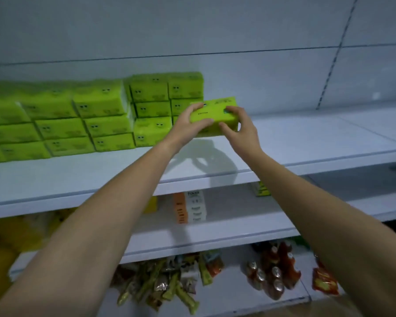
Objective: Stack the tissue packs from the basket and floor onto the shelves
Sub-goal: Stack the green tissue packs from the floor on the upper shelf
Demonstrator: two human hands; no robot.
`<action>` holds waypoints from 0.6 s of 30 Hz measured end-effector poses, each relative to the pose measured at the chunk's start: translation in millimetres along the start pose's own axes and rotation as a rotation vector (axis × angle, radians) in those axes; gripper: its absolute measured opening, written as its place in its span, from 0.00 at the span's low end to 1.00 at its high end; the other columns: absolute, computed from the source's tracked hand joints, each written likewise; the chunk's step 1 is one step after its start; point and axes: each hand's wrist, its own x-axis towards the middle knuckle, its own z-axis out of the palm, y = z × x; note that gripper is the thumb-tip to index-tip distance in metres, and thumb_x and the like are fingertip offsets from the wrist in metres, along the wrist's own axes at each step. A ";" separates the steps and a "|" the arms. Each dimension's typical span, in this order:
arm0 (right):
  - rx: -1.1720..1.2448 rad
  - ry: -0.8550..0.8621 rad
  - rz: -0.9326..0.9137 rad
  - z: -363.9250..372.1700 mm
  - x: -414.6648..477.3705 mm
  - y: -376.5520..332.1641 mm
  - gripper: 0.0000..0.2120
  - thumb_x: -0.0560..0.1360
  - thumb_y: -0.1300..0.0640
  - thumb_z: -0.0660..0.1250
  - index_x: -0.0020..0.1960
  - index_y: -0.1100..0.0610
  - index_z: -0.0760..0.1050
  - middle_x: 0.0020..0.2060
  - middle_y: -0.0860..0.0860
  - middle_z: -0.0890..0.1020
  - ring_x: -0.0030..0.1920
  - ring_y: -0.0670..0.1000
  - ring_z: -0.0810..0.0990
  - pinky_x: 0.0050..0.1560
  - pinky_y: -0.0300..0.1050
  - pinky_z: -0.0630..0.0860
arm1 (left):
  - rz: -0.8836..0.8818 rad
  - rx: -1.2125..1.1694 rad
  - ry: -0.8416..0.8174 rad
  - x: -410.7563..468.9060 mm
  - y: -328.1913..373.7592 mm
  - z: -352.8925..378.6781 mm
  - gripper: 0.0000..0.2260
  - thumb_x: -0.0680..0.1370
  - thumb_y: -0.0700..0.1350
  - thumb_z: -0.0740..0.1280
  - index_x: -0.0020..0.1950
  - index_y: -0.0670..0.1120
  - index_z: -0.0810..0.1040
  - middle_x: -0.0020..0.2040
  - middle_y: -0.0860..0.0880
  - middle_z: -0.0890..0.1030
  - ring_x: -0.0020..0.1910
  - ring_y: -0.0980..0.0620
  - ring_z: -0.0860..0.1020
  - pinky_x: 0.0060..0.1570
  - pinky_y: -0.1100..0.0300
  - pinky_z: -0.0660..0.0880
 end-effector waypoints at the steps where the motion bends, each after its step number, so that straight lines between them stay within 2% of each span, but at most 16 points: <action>1: 0.003 -0.016 -0.005 18.1 6.2 -0.5 0.19 0.73 0.60 0.68 0.63 0.59 0.72 0.59 0.52 0.77 0.57 0.47 0.73 0.54 0.34 0.66 | -0.007 0.011 0.022 4.3 -9.9 -14.4 0.22 0.75 0.40 0.69 0.67 0.47 0.70 0.57 0.51 0.73 0.51 0.56 0.73 0.37 0.78 0.69; 5: 0.034 -0.066 -0.026 86.0 28.6 -0.1 0.21 0.70 0.54 0.68 0.61 0.59 0.73 0.57 0.53 0.79 0.58 0.55 0.75 0.59 0.44 0.69 | -0.014 0.067 0.111 23.4 -44.4 -66.3 0.21 0.74 0.39 0.69 0.66 0.47 0.71 0.58 0.50 0.74 0.50 0.55 0.75 0.44 0.73 0.72; 7: 0.043 -0.097 -0.025 113.8 37.3 -2.0 0.22 0.70 0.53 0.68 0.61 0.59 0.73 0.57 0.54 0.79 0.59 0.55 0.75 0.61 0.48 0.70 | -0.027 0.093 0.170 30.3 -63.0 -86.5 0.22 0.71 0.43 0.71 0.65 0.48 0.71 0.61 0.48 0.74 0.57 0.51 0.75 0.57 0.63 0.74; 8: 0.044 -0.115 -0.030 126.5 41.2 -2.3 0.21 0.71 0.55 0.69 0.61 0.61 0.73 0.58 0.55 0.78 0.60 0.55 0.74 0.63 0.48 0.69 | -0.031 0.122 0.210 32.3 -72.4 -94.9 0.23 0.70 0.46 0.71 0.64 0.49 0.71 0.63 0.46 0.73 0.61 0.49 0.74 0.62 0.57 0.72; 9: 0.042 -0.132 -0.032 138.3 44.3 -2.2 0.20 0.72 0.58 0.69 0.62 0.61 0.73 0.59 0.55 0.77 0.61 0.55 0.74 0.63 0.46 0.67 | -0.023 0.167 0.242 32.9 -79.6 -101.6 0.23 0.70 0.47 0.71 0.64 0.49 0.71 0.65 0.45 0.71 0.63 0.48 0.72 0.64 0.55 0.70; 10: 0.038 -0.144 -0.034 148.4 47.1 -1.9 0.20 0.72 0.60 0.69 0.63 0.62 0.72 0.60 0.56 0.76 0.62 0.55 0.72 0.63 0.43 0.65 | -0.006 0.227 0.267 33.4 -85.9 -106.5 0.23 0.71 0.46 0.71 0.65 0.47 0.71 0.66 0.45 0.70 0.65 0.49 0.69 0.66 0.57 0.67; 12: 0.035 -0.143 -0.013 163.9 50.7 -0.6 0.21 0.72 0.61 0.68 0.64 0.61 0.71 0.61 0.58 0.73 0.64 0.55 0.70 0.62 0.37 0.62 | 0.061 0.418 0.315 34.4 -95.1 -111.2 0.22 0.74 0.47 0.69 0.67 0.45 0.70 0.68 0.45 0.67 0.68 0.50 0.66 0.63 0.64 0.64; 14: 0.052 -0.114 0.028 171.5 53.1 0.0 0.21 0.72 0.61 0.67 0.65 0.59 0.71 0.61 0.58 0.68 0.64 0.54 0.68 0.60 0.33 0.62 | 0.177 0.682 0.413 35.4 -99.9 -110.3 0.19 0.75 0.49 0.68 0.64 0.44 0.73 0.67 0.44 0.67 0.66 0.49 0.68 0.53 0.64 0.68; 16: 0.045 -0.067 0.035 175.5 55.1 0.7 0.22 0.72 0.60 0.67 0.65 0.58 0.71 0.60 0.58 0.65 0.63 0.54 0.68 0.60 0.35 0.65 | 0.337 0.920 0.523 40.0 -107.1 -108.1 0.15 0.73 0.50 0.68 0.56 0.44 0.77 0.59 0.41 0.74 0.58 0.45 0.73 0.44 0.61 0.72; 18: 0.027 -0.042 0.031 178.7 57.1 1.3 0.22 0.71 0.59 0.68 0.65 0.58 0.71 0.58 0.57 0.65 0.62 0.53 0.68 0.59 0.35 0.66 | 0.417 1.056 0.598 45.4 -113.6 -108.5 0.12 0.72 0.51 0.64 0.49 0.45 0.78 0.50 0.43 0.77 0.51 0.49 0.70 0.42 0.59 0.74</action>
